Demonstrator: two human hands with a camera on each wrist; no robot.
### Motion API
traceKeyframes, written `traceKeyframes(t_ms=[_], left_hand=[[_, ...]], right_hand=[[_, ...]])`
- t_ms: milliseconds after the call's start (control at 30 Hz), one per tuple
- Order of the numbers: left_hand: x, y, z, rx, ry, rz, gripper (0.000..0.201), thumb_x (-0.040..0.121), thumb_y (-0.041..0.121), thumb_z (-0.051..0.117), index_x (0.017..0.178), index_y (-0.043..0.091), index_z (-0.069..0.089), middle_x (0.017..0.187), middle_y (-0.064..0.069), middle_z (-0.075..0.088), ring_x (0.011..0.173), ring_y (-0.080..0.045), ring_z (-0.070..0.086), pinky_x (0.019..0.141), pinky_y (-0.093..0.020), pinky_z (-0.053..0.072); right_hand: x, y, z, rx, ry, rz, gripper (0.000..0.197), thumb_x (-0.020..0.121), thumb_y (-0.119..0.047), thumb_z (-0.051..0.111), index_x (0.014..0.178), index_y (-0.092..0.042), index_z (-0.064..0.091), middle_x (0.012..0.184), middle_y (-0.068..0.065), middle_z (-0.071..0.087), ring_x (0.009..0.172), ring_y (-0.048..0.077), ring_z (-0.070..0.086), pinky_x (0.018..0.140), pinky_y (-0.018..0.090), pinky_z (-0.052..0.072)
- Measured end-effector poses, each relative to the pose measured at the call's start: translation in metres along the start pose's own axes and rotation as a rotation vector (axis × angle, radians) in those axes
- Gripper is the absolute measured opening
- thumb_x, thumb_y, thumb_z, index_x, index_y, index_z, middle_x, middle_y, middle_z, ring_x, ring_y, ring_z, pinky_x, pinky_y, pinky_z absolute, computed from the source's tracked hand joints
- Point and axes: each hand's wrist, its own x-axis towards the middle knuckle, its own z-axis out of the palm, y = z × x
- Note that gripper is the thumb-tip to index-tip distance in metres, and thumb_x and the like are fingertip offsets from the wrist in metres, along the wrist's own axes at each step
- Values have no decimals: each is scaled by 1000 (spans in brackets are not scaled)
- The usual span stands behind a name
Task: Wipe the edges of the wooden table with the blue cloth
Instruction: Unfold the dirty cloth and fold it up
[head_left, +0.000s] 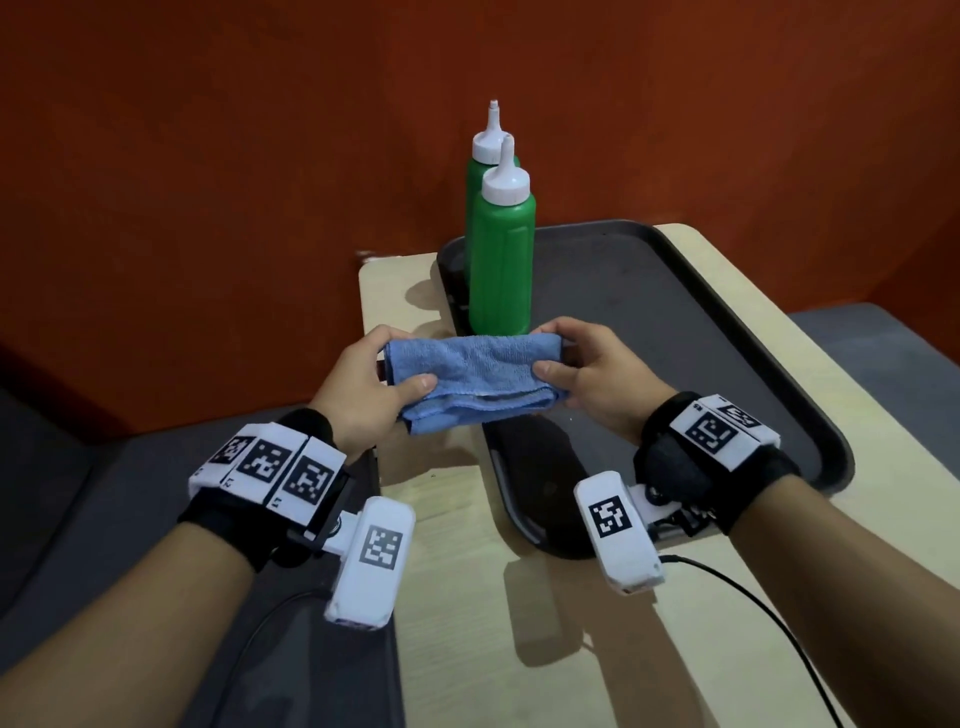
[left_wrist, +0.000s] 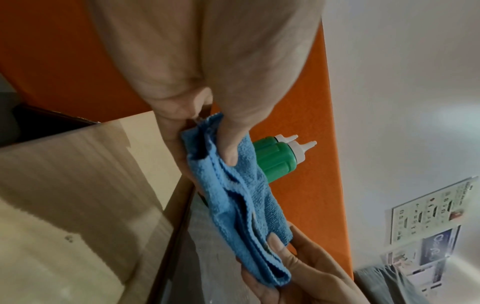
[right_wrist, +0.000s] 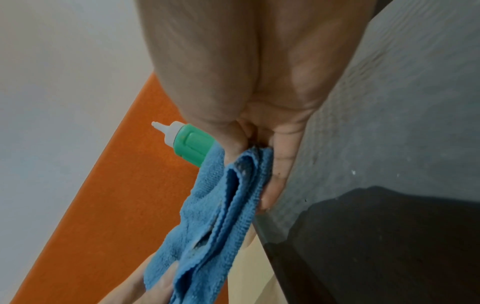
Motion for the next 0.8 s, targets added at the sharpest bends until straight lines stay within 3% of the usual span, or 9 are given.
traceKeyframes(t_ms=[200, 367, 500, 567, 667, 800], left_hand=[[-17, 35, 12, -146, -1, -47, 28, 89, -4, 59, 106, 19, 56, 114, -24, 65, 105, -38, 65, 88, -53, 54], [-40, 85, 27, -163, -29, -51, 34, 90, -7, 56, 112, 18, 55, 119, -26, 61, 109, -41, 61, 89, -52, 54], [-55, 128, 42, -179, 26, -20, 45, 87, -10, 58, 128, 7, 53, 124, -29, 59, 111, -40, 60, 95, -53, 50], [-60, 147, 51, -138, 33, -8, 48, 87, -8, 60, 132, 6, 52, 125, -27, 60, 112, -37, 60, 96, -52, 50], [-73, 178, 63, -128, 59, -23, 50, 87, -3, 62, 134, 8, 50, 122, -23, 61, 105, -33, 62, 90, -44, 53], [-79, 197, 85, -146, 146, -65, 40, 87, -1, 63, 123, 7, 47, 113, -24, 63, 84, -27, 64, 67, -35, 55]], right_hand=[[-16, -27, -33, -62, 113, -40, 19, 88, 1, 60, 106, -7, 59, 87, 7, 67, 60, -2, 63, 49, 16, 47], [-42, -60, -62, -119, 191, -33, 25, 87, 4, 61, 110, -6, 60, 93, 15, 67, 70, 12, 64, 52, 20, 51], [-63, -92, -84, -162, 251, -62, 29, 85, 8, 60, 114, 3, 60, 96, 14, 64, 64, 1, 64, 55, 14, 53], [-72, -109, -96, -182, 285, -71, 30, 85, 7, 61, 115, 2, 60, 95, 14, 63, 73, 12, 65, 60, 22, 54], [-82, -131, -118, -172, 305, -62, 28, 85, 3, 62, 112, -1, 62, 89, 8, 63, 90, 33, 66, 75, 46, 56], [-90, -139, -148, -198, 267, -52, 28, 84, -4, 63, 112, -8, 62, 103, 17, 69, 96, 36, 67, 77, 46, 59]])
